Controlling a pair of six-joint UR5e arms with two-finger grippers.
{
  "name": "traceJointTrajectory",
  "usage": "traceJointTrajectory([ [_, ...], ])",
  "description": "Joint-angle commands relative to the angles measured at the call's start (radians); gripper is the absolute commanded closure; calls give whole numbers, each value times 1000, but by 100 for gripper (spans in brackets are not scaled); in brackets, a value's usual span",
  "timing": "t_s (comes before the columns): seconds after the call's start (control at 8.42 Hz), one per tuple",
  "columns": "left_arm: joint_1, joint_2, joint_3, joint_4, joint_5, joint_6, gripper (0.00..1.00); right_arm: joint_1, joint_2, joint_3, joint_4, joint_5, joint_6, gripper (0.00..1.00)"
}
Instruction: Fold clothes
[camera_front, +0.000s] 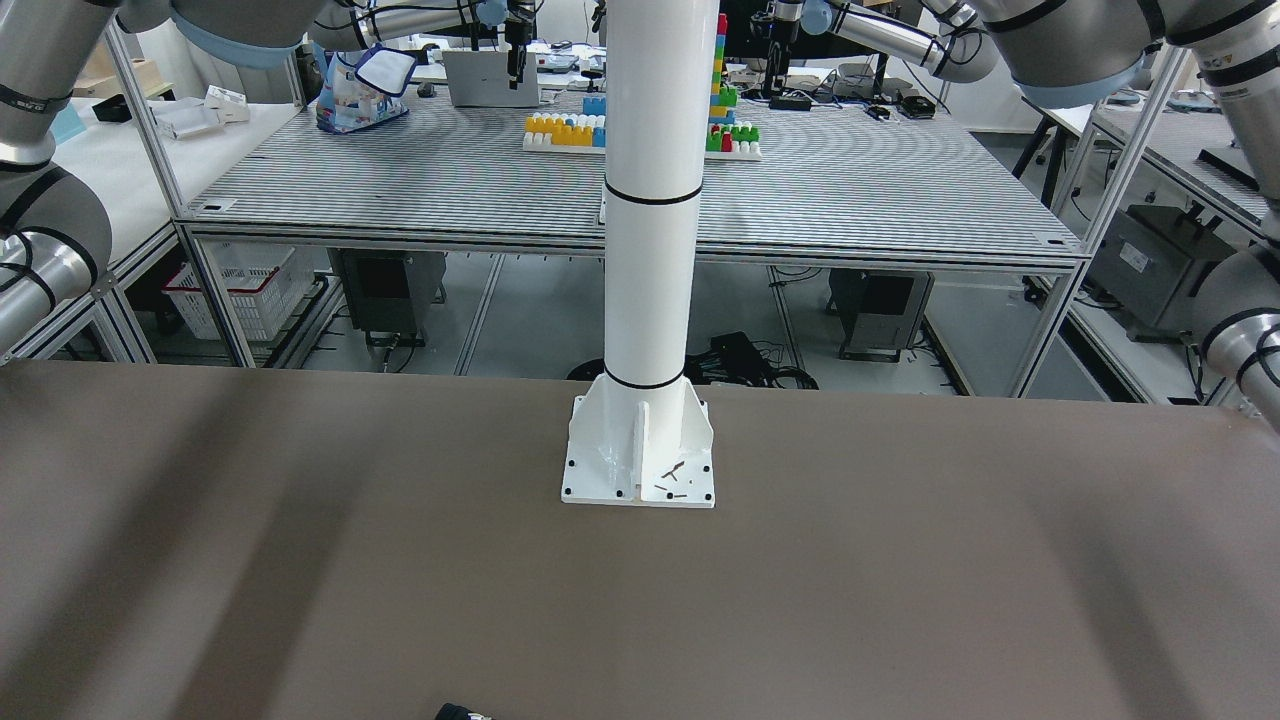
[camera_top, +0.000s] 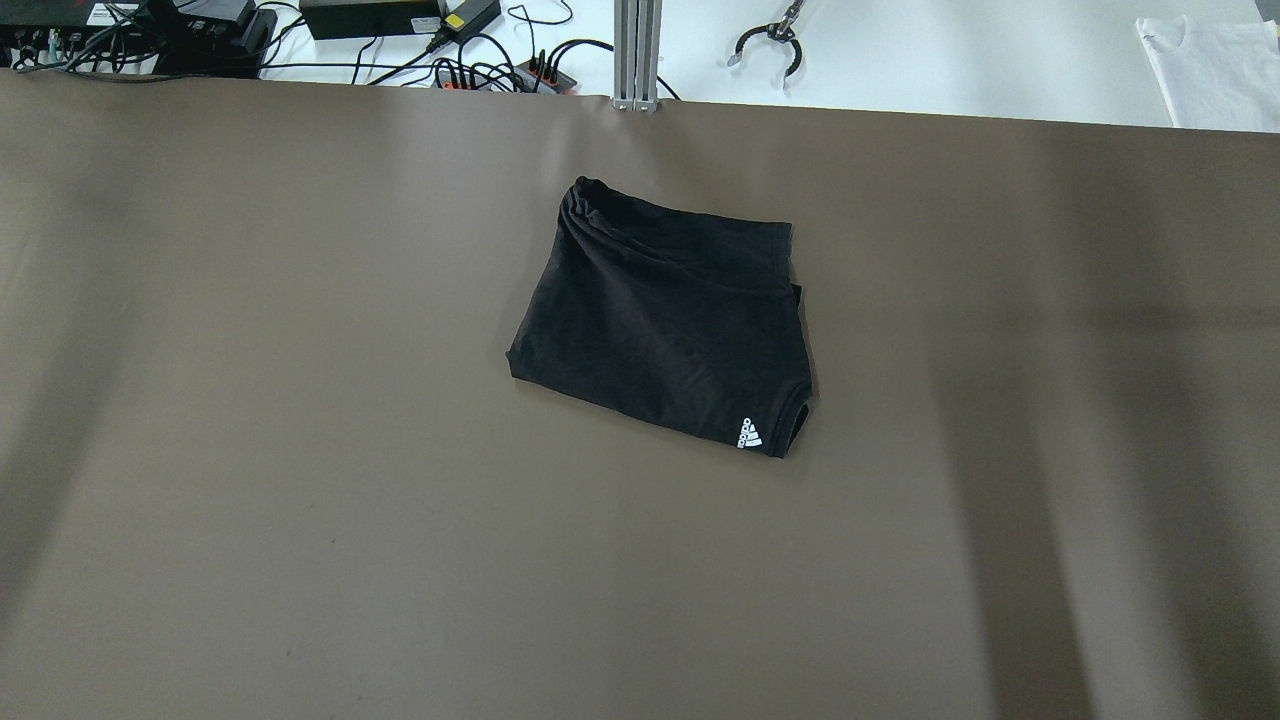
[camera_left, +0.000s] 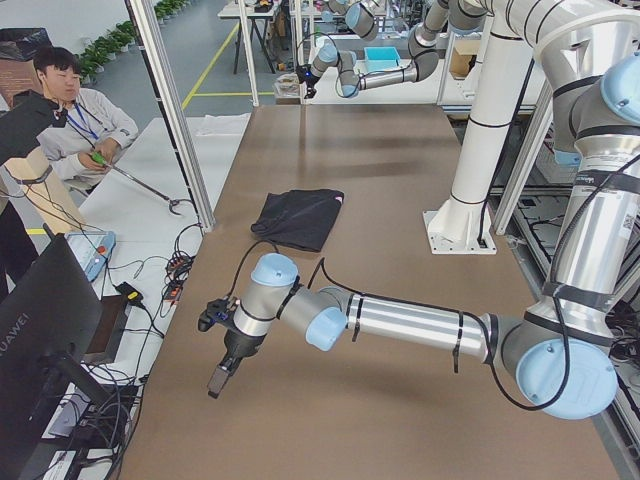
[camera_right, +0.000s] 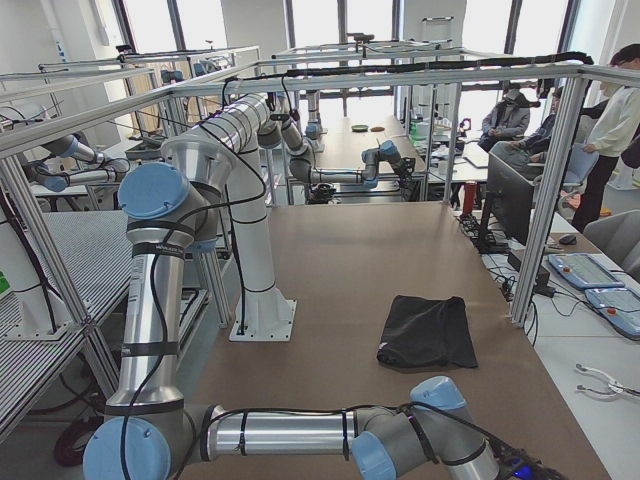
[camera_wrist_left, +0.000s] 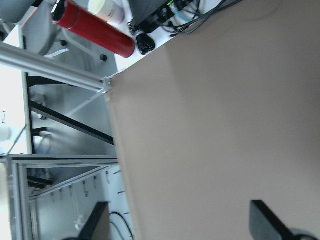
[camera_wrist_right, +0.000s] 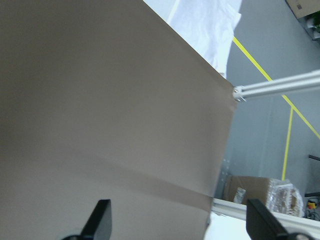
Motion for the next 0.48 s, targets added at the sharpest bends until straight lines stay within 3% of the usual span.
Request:
traceJointTrajectory([
  [0.0,-55,41,-60,2,142,65,0,67,-27,16,-3,-94,-128,5],
  [0.36,-49,95,-88,-68,142,17,0,67,-32,3,1,-29,-128,5],
])
